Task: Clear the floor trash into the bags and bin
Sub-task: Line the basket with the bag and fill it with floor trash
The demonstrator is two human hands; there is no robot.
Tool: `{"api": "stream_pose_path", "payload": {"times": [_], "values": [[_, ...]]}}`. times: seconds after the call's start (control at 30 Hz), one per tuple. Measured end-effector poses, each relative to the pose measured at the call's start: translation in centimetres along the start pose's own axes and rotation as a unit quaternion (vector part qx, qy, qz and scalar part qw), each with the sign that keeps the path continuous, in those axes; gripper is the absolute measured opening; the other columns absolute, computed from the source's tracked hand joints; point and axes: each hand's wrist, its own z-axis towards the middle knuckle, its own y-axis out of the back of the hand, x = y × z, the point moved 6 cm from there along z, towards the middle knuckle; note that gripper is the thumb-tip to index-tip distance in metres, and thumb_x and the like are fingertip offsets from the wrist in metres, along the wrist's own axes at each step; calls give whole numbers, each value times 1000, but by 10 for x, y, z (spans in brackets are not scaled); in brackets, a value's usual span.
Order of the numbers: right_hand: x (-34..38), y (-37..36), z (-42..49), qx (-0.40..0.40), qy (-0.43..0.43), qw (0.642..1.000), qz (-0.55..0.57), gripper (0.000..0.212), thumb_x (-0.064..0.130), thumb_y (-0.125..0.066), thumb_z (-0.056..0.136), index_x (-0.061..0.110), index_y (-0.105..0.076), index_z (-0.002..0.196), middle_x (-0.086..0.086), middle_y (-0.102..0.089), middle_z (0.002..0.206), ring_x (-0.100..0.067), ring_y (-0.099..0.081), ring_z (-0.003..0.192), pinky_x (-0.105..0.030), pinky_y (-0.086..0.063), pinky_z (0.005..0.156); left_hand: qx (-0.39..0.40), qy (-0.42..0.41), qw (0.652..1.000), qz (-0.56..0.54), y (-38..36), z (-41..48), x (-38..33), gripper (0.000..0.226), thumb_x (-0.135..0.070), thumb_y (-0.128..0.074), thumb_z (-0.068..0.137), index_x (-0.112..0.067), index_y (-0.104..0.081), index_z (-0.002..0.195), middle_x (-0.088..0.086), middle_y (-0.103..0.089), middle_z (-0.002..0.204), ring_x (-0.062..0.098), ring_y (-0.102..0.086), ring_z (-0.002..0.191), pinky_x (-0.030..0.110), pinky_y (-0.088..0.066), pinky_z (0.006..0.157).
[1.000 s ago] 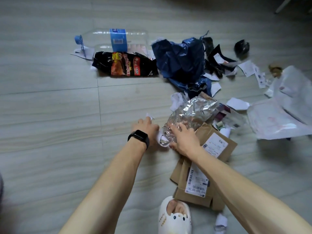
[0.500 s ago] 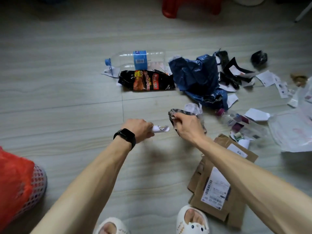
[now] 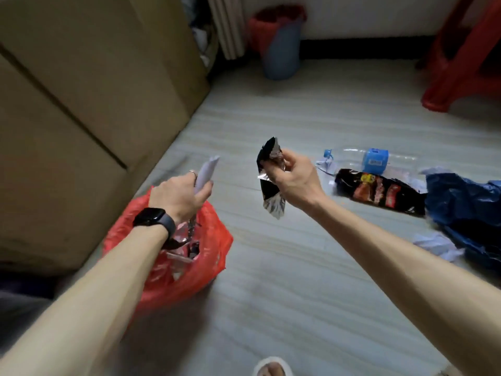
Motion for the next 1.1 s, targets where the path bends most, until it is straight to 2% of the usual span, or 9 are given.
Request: {"api": "stream_pose_path", "payload": {"times": [0.2,0.33,0.4,0.5,0.6,0.7,0.83,0.93,1.1], "values": [[61,-131,-17,126,14,980,152,10,25,-59,93,19,-64,88,-1,-60,68,-15,-54,63,-46,-51,60,100,95,985,105,-23,-55,137,42,-64,-36,91,-27,-52,104,10,-69,99,33,-66,86,33,-39,62],[59,-195,-37,190,143,971,-6,15,28,-52,94,21,-64,99,-2,-66,82,-25,-60,75,-41,-50,71,213,119,968,55,-62,-85,174,44,-65,-32,93,-45,-49,127,7,-65,118,31,-62,106,33,-45,74],[33,-230,-57,295,197,909,-219,25,39,-50,93,33,-61,115,-3,-61,120,-33,-58,109,-44,-47,90,233,162,959,13,-78,-96,184,48,-65,-27,94,-51,-45,136,9,-54,132,34,-54,119,39,-46,94],[-19,-256,-80,376,173,787,-458,36,52,-48,90,48,-55,125,-1,-19,160,-44,-22,140,-70,-4,109,246,244,938,-15,-100,-107,197,48,-64,-28,95,-51,-46,137,8,-20,159,37,-27,143,50,-25,115],[-33,-261,-89,401,149,737,-523,45,49,-42,85,42,-59,126,0,-42,151,-41,-39,132,-77,16,99,242,277,924,-107,-110,-111,191,56,-68,-37,86,-43,-56,132,14,2,163,33,-17,148,43,-21,119],[-36,-251,-81,421,111,677,-594,53,56,-36,83,37,-58,128,4,-63,127,-39,-45,130,-83,20,88,209,255,936,-121,-104,-100,170,36,-63,-50,87,-52,-61,120,11,4,163,33,-30,144,44,-28,115],[-44,-206,-54,410,16,675,-613,65,62,-24,87,41,-39,146,5,-51,144,-42,-33,140,-90,9,81,236,209,941,-128,-104,-75,116,34,-66,-56,83,-55,-62,114,8,-3,159,41,-47,127,42,-40,106],[-59,-161,-48,400,-40,680,-613,58,60,-25,90,41,-45,141,4,-54,139,-42,-35,138,-90,7,83,254,161,948,-100,-99,-57,65,35,-68,-56,80,-52,-62,111,11,-20,143,46,-52,109,45,-45,99],[-89,-78,-57,351,-69,706,-611,61,68,-24,88,35,-57,128,-2,-61,128,-39,-47,124,-85,5,92,229,81,968,-68,-87,-24,-32,57,-58,-60,80,-38,-45,132,20,-28,138,46,-36,128,53,-36,105]]}}
